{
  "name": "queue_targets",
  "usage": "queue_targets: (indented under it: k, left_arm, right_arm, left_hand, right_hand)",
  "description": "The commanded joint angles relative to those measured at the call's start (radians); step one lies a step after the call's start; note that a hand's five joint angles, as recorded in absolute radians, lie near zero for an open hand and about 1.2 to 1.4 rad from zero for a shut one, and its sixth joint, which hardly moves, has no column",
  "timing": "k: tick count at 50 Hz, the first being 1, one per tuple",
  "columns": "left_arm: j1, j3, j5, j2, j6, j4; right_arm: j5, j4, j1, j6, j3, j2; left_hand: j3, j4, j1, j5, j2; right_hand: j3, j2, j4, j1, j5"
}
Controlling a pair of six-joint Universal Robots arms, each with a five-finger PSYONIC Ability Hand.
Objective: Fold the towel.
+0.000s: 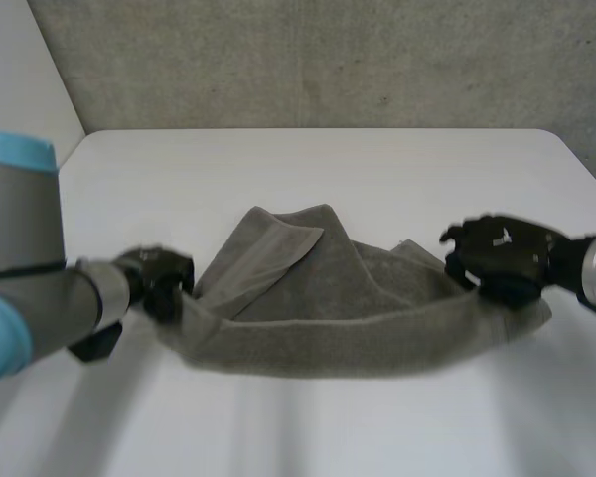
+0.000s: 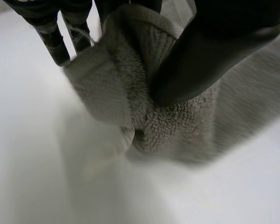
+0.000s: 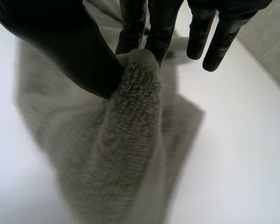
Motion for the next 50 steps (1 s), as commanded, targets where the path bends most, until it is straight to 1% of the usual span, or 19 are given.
queue_targets:
  k: [1, 2, 3, 4, 5, 6, 7, 8, 9, 11, 14, 24, 30, 36, 45, 47, 48, 49, 50]
  left_arm:
    - [0.001, 0.454, -0.008, -0.097, -0.001, 0.15]
    - [0.001, 0.455, -0.008, -0.097, -0.001, 0.151]
    - [0.001, 0.507, -0.01, -0.082, -0.008, 0.246]
    - [0.001, 0.507, -0.01, -0.082, -0.008, 0.247]
    - [0.003, 0.524, -0.011, -0.045, -0.026, 0.363]
    - [0.004, 0.515, -0.016, 0.013, -0.051, 0.482]
    - [0.004, 0.515, -0.016, 0.013, -0.051, 0.483]
    - [0.006, 0.487, -0.023, 0.083, -0.077, 0.582]
    - [0.015, 0.446, -0.026, 0.143, -0.094, 0.656]
    - [0.02, 0.4, -0.025, 0.188, -0.099, 0.692]
    - [0.029, 0.316, -0.013, 0.222, -0.1, 0.703]
    - [0.035, 0.037, -0.008, 0.23, -0.088, 0.671]
    - [0.063, -0.138, 0.018, 0.228, -0.083, 0.672]
    - [0.066, -0.273, 0.066, 0.205, -0.082, 0.675]
    - [0.043, -0.333, 0.055, 0.142, -0.085, 0.669]
    - [0.024, -0.349, 0.052, 0.131, -0.083, 0.664]
    - [0.024, -0.349, 0.052, 0.131, -0.083, 0.664]
    - [0.017, -0.355, 0.046, 0.128, -0.083, 0.66]
    - [0.017, -0.355, 0.046, 0.128, -0.083, 0.66]
  right_arm:
    - [0.034, -0.17, 0.11, 0.117, -0.485, 0.129]
    - [0.074, -0.292, 0.124, 0.226, -0.567, 0.122]
    - [0.127, -0.445, 0.124, 0.369, -0.607, 0.097]
    - [0.128, -0.446, 0.124, 0.37, -0.608, 0.097]
    - [0.183, -0.616, 0.116, 0.519, -0.596, 0.053]
    - [0.183, -0.618, 0.116, 0.52, -0.596, 0.053]
    - [0.224, -0.773, 0.107, 0.666, -0.553, -0.004]
    - [0.243, -0.894, 0.092, 0.795, -0.492, -0.068]
    - [0.243, -0.896, 0.092, 0.797, -0.491, -0.069]
    - [0.229, -0.994, 0.031, 0.951, -0.377, -0.154]
    - [0.214, -0.989, 0.015, 0.953, -0.33, -0.173]
    - [0.027, -0.949, -0.013, 0.921, -0.087, -0.245]
    - [-0.002, -0.937, -0.042, 0.878, 0.027, -0.24]
    - [-0.047, -0.942, -0.049, 0.752, 0.236, -0.237]
    - [-0.042, -0.934, -0.068, 0.593, 0.392, -0.199]
    - [-0.039, -0.928, -0.065, 0.588, 0.395, -0.197]
    - [-0.038, -0.916, -0.066, 0.586, 0.395, -0.199]
    - [-0.038, -0.916, -0.066, 0.586, 0.395, -0.199]
    - [-0.039, -0.905, -0.068, 0.588, 0.392, -0.199]
  left_hand:
    - [-0.043, -0.05, 0.086, 0.073, 0.093]
    - [-0.043, -0.05, 0.086, 0.073, 0.093]
    - [-0.043, -0.05, 0.086, 0.073, 0.093]
    - [-0.043, -0.05, 0.086, 0.073, 0.093]
    - [-0.043, -0.05, 0.086, 0.073, 0.093]
    - [-0.043, -0.05, 0.086, 0.073, 0.093]
    - [-0.043, -0.05, 0.086, 0.073, 0.093]
    - [-0.043, -0.05, 0.086, 0.073, 0.093]
    - [-0.043, -0.05, 0.086, 0.073, 0.093]
    - [-0.043, -0.05, 0.086, 0.073, 0.093]
    - [-0.043, -0.05, 0.086, 0.073, 0.093]
    - [-0.043, -0.05, 0.086, 0.073, 0.093]
    - [-0.043, -0.05, 0.086, 0.073, 0.093]
    - [-0.043, -0.05, 0.086, 0.073, 0.093]
    - [-0.043, -0.05, 0.086, 0.073, 0.093]
    - [-0.043, -0.05, -0.468, -0.481, -0.461]
    - [-0.043, -0.05, -0.471, -0.484, -0.464]
    - [-0.043, -0.05, -0.803, -0.816, -0.796]
    - [-0.043, -0.05, -0.806, -0.819, -0.799]
  right_hand:
    - [-0.007, 0.081, -0.06, 0.081, 0.074]
    - [-0.007, 0.081, -0.06, 0.081, 0.074]
    - [-0.007, 0.081, -0.06, 0.081, 0.074]
    - [-0.007, 0.081, -0.06, 0.081, 0.074]
    - [-0.007, 0.081, -0.06, 0.081, 0.074]
    - [-0.007, 0.081, -0.06, 0.081, 0.074]
    - [-0.007, 0.081, -0.06, 0.081, 0.074]
    - [-0.007, 0.081, -0.06, 0.081, 0.074]
    - [-0.007, 0.081, -0.06, 0.081, 0.074]
    - [-0.007, 0.081, -0.06, 0.081, 0.074]
    - [-0.007, 0.081, -0.06, 0.081, 0.074]
    - [-0.007, 0.081, -0.06, 0.081, 0.074]
    - [-0.007, 0.081, -0.06, 0.081, 0.074]
    - [-0.007, 0.081, -0.06, 0.081, 0.074]
    - [-0.007, 0.081, -0.06, 0.081, 0.074]
    - [-0.007, 0.081, -0.06, 0.081, 0.074]
    - [-0.007, 0.081, -0.06, 0.081, 0.074]
    - [-0.007, 0.081, -0.06, 0.081, 0.074]
    - [-0.007, 0.081, -0.06, 0.081, 0.074]
